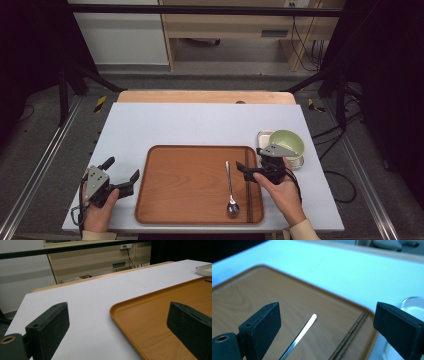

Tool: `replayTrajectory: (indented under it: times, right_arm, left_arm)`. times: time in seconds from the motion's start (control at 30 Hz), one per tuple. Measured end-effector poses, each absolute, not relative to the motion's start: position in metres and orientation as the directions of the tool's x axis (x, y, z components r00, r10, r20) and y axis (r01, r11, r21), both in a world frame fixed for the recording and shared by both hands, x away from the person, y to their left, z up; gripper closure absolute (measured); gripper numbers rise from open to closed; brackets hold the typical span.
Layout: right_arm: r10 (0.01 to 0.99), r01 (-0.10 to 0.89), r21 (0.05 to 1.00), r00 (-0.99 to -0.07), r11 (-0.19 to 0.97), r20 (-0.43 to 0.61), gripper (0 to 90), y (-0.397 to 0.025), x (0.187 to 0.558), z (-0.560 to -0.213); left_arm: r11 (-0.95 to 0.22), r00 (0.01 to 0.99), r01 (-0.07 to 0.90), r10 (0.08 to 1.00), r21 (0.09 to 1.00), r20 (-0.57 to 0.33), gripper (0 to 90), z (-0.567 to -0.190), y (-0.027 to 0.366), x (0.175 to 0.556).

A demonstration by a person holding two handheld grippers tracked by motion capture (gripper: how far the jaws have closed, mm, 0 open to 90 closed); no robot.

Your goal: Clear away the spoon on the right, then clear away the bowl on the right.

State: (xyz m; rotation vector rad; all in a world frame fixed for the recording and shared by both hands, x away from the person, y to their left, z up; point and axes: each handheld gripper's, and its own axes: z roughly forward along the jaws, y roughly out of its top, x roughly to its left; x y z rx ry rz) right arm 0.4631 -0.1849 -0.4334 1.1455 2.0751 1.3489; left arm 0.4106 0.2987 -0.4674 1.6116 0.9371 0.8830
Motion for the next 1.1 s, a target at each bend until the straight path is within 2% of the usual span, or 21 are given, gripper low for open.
replayTrajectory:
  times: [0.17, 0.33, 0.7, 0.87, 1.1]
  right_arm:
    - [0.849, 0.388, 0.915, -0.514, 0.106, 0.12, 10.4, -0.204, 0.464, -0.424]
    - [0.87, 0.399, 0.914, -0.473, 0.071, 0.139, 10.7, -0.217, 0.465, -0.418]
    - [0.918, 0.421, 0.905, -0.379, 0.061, 0.114, 11.7, -0.248, 0.472, -0.401]
    - [0.942, 0.434, 0.9, -0.318, 0.045, 0.106, 10.9, -0.27, 0.499, -0.378]
    - [0.968, 0.441, 0.896, -0.242, 0.05, 0.065, 12.7, -0.294, 0.511, -0.381]
  left_arm:
    - [-0.168, 0.423, 0.152, 0.902, 0.974, 0.09, 4.0, -0.468, 0.298, 0.411]
    - [-0.168, 0.419, 0.156, 0.904, 0.973, 0.089, 4.0, -0.468, 0.298, 0.411]
    - [-0.172, 0.409, 0.153, 0.907, 0.973, 0.096, 4.0, -0.468, 0.298, 0.409]
    - [-0.177, 0.407, 0.153, 0.908, 0.972, 0.101, 4.0, -0.469, 0.297, 0.408]
    - [-0.188, 0.409, 0.149, 0.906, 0.971, 0.112, 4.0, -0.471, 0.295, 0.411]
